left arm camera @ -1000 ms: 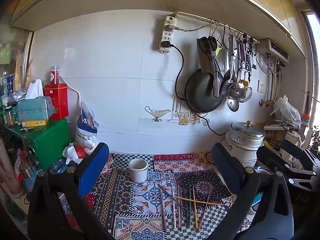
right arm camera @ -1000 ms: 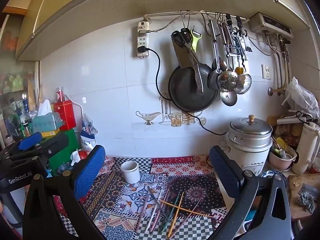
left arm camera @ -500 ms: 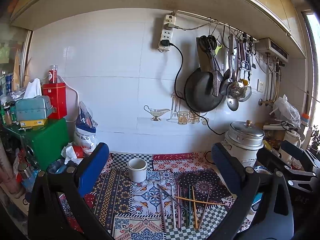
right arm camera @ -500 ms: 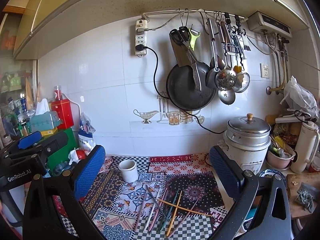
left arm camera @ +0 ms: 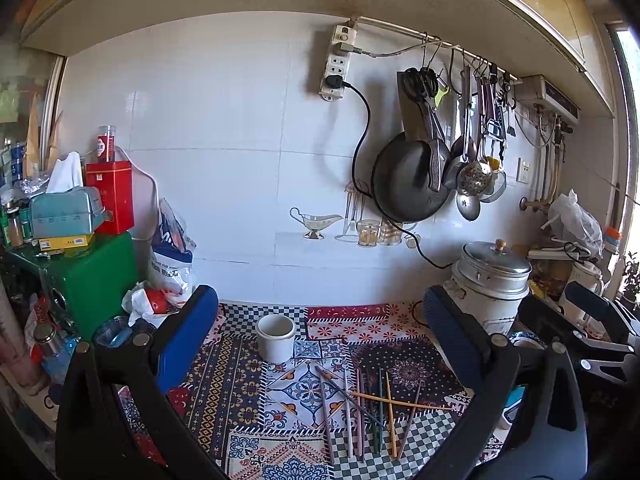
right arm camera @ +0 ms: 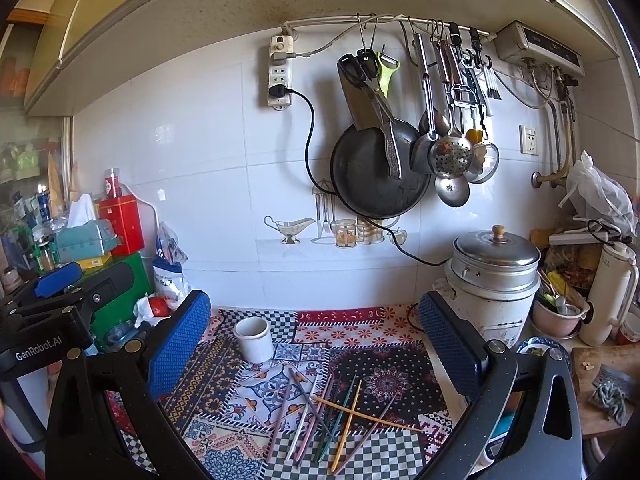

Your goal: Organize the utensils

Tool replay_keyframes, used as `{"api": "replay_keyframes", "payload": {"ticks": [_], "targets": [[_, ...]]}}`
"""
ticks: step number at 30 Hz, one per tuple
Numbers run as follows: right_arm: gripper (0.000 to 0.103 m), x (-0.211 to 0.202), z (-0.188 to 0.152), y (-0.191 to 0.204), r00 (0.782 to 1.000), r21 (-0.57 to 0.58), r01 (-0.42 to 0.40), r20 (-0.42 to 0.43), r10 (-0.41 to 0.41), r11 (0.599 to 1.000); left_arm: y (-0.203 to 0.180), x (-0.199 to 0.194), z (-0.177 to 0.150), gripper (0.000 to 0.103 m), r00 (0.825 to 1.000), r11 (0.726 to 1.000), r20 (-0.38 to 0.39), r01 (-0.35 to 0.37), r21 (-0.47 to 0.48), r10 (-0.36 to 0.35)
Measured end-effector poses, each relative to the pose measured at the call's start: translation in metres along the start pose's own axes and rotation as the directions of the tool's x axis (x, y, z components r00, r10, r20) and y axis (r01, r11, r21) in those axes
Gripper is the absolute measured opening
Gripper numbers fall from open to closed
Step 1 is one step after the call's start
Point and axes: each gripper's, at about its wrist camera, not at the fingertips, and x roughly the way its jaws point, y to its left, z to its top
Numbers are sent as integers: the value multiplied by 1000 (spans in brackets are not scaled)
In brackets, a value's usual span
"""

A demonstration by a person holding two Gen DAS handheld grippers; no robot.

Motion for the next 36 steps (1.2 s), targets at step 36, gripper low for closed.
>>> {"api": "replay_keyframes", "payload": {"ticks": [36], "targets": [[103,20,-4,7,999,7,4,-46,-3,1000,16,18,-6,103,999,1000,-45,-13,-11,13]]}}
